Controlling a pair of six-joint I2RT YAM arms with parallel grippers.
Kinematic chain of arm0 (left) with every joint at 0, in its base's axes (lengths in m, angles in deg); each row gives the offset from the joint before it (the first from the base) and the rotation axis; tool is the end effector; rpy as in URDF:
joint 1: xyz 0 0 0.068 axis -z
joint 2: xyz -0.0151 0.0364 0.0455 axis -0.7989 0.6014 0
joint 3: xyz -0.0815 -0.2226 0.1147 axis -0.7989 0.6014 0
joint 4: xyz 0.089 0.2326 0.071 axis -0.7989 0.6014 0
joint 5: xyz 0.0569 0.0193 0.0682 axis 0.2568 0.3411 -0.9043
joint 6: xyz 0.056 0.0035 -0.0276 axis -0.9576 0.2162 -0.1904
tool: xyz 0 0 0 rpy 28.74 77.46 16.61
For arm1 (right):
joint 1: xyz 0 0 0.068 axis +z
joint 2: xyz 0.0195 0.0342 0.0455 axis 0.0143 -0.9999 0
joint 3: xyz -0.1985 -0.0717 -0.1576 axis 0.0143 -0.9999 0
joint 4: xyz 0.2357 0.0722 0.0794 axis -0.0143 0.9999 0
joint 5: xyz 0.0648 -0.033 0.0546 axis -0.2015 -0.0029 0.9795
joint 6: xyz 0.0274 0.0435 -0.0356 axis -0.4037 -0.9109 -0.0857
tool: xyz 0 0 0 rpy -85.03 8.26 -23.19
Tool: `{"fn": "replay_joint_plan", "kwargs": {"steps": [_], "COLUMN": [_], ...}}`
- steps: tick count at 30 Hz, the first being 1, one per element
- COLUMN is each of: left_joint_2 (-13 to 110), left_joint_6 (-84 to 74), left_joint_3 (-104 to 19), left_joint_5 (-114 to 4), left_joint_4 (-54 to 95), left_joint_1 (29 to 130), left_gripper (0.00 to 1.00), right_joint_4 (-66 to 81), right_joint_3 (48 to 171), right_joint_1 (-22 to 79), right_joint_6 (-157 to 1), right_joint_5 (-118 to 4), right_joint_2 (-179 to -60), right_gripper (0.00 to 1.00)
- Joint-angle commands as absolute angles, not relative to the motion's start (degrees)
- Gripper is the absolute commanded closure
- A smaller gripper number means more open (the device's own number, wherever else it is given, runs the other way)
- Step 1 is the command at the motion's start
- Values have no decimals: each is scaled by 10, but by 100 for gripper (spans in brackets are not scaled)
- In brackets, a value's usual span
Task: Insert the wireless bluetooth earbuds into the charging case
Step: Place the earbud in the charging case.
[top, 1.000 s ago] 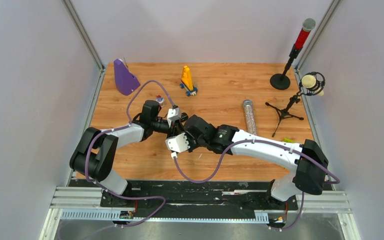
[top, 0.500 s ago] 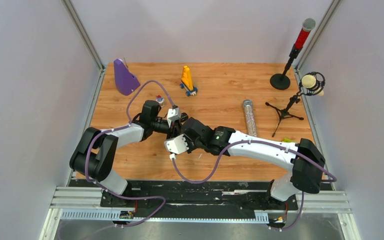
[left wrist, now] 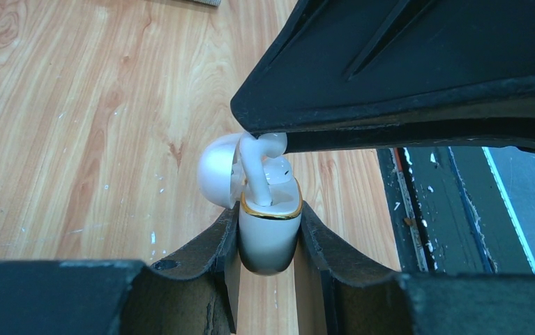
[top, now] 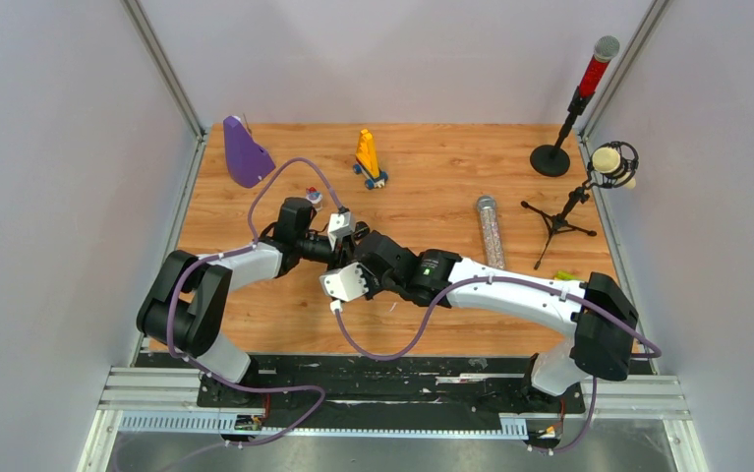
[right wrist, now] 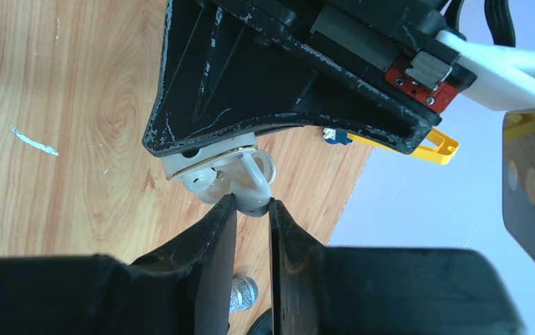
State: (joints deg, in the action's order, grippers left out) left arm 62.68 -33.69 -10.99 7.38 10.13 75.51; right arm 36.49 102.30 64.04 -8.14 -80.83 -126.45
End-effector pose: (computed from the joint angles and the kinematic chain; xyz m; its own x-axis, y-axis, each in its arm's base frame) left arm 0.2543 -0.1538 0.1705 -0.2864 0.2214 -0.9322 0.9508 -0.0545 -0.3050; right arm 0.1559 0.3011 0.2528 0.5615 -0.8199 -0.1120 -0.6457 -0.3495 -0.6789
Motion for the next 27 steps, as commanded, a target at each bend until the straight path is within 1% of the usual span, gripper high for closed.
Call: {"fn": "replay_joint_plan", "kwargs": {"steps": [1,17,24,27], "left_joint_2": [606,603,610,610], "left_joint_6": [-343,-341,-319,-299], "left_joint_3": [-129,-132,-145,-141], "left_joint_5": [88,86,79,84], "left_joint_4": [102,108,116,96], "left_joint_1": [757,757,756,755], "left_gripper": [100,100,100,100], "right_joint_4": [333,334,349,353], "right_joint_3": [1045,1044,1054,1054], "right_joint_1": [645,657,663,665], "right_joint_6": [-93,-114,-148,-158], "right_joint_5": [-825,-817,-823,-821], "right_joint_2": [-1270,-1281,-1294,-1296], "right_gripper": [92,91,91,90]}}
